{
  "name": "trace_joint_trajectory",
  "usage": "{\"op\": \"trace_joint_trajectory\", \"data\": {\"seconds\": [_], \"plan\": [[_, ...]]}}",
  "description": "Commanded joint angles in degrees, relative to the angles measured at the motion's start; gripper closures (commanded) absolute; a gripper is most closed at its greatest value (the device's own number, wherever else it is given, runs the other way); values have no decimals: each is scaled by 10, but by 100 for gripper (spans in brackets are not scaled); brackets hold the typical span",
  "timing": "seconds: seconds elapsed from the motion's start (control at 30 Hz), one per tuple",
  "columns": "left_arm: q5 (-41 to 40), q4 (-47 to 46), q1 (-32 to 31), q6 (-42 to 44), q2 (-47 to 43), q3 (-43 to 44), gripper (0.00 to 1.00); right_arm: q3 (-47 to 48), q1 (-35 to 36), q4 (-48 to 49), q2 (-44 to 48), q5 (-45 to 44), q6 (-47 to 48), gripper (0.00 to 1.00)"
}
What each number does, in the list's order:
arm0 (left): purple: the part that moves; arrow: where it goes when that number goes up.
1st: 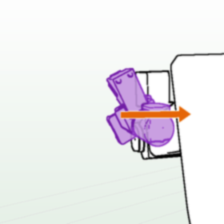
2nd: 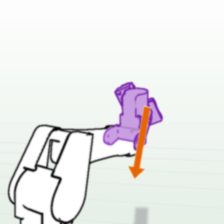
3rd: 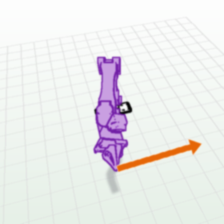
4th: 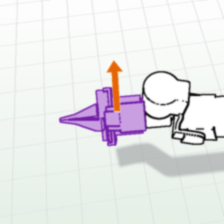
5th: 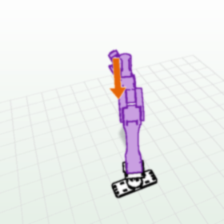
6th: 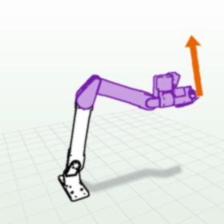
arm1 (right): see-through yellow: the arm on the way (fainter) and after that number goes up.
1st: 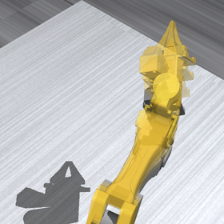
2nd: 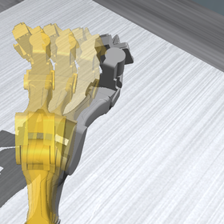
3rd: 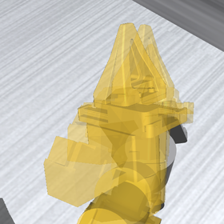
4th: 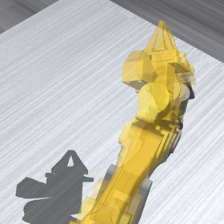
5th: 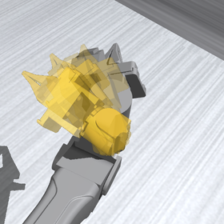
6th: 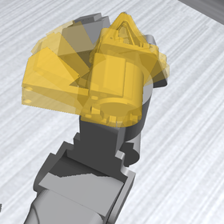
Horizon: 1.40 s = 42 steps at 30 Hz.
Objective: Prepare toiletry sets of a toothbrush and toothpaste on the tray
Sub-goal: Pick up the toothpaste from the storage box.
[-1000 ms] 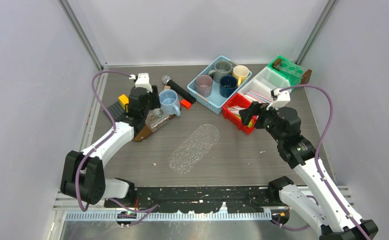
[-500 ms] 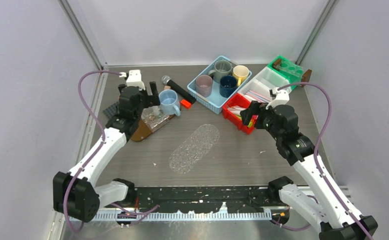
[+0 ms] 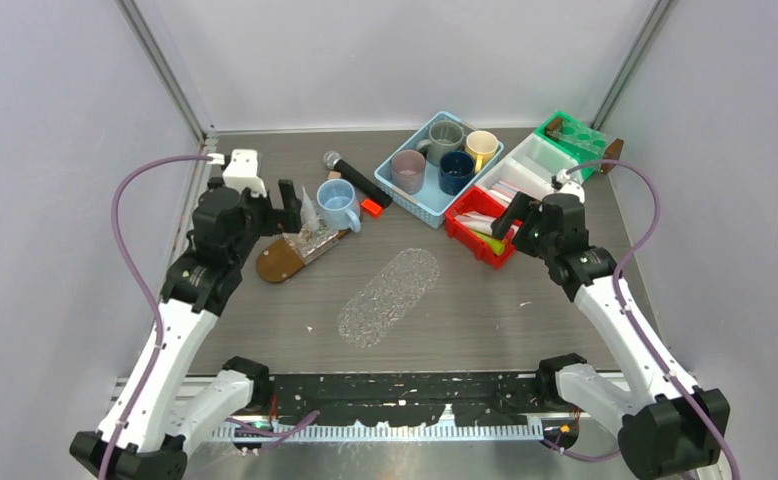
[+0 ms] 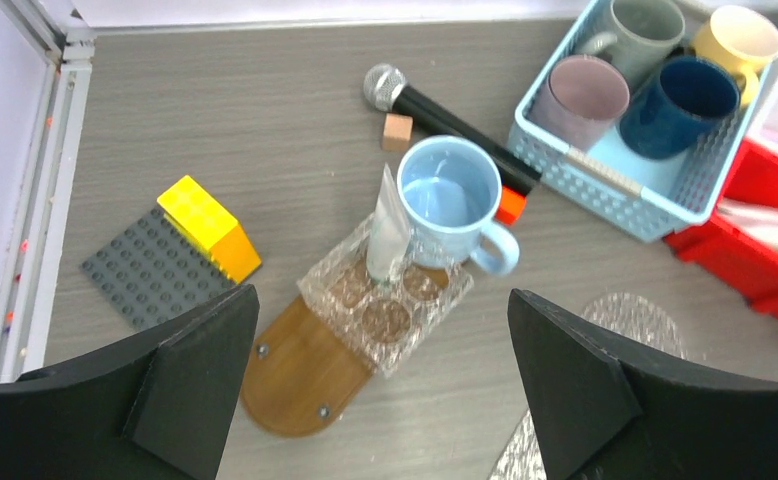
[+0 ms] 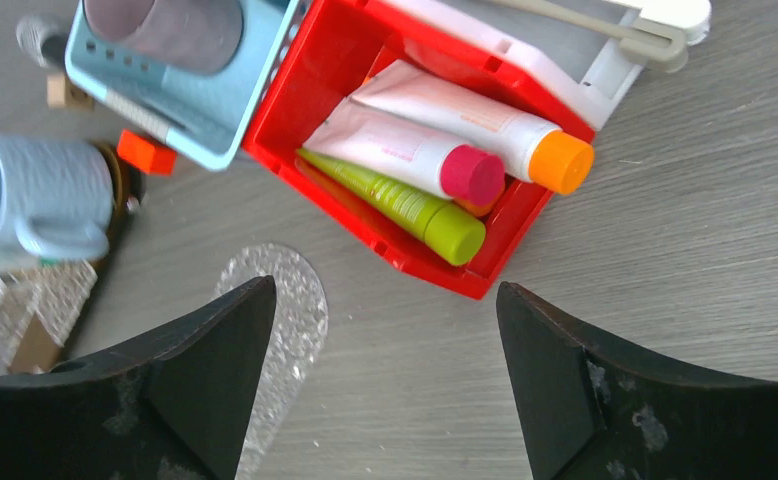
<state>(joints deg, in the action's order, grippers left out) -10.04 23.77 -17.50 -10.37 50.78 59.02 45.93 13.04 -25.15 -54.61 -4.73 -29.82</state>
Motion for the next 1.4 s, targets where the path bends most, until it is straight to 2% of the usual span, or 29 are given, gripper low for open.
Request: {"op": "trace_joint_trajectory", "data": {"seconds": [0.0, 0.3, 0.5, 0.9, 1.1, 1.27, 1.37], "plan": [[26, 70, 0, 42, -54, -2, 1, -2, -47, 60, -20, 37, -88, 13], [-7, 2, -8, 47, -148, -98, 1, -19, -70, 128, -100, 12, -165, 20], [-36, 2, -22, 57, -178, -111, 2, -36, -71, 160, -143, -17, -206, 23], [-41, -1, -27, 61, -188, -116, 2, -61, -72, 249, -199, -29, -239, 34], [-41, -1, -27, 61, -186, -117, 2, -65, -74, 281, -217, -27, -249, 45], [-40, -1, -27, 62, -184, -117, 2, -73, -75, 299, -226, -22, -257, 49], [-40, -1, -27, 62, -184, -117, 2, -78, -77, 304, -226, -17, -258, 56]]}}
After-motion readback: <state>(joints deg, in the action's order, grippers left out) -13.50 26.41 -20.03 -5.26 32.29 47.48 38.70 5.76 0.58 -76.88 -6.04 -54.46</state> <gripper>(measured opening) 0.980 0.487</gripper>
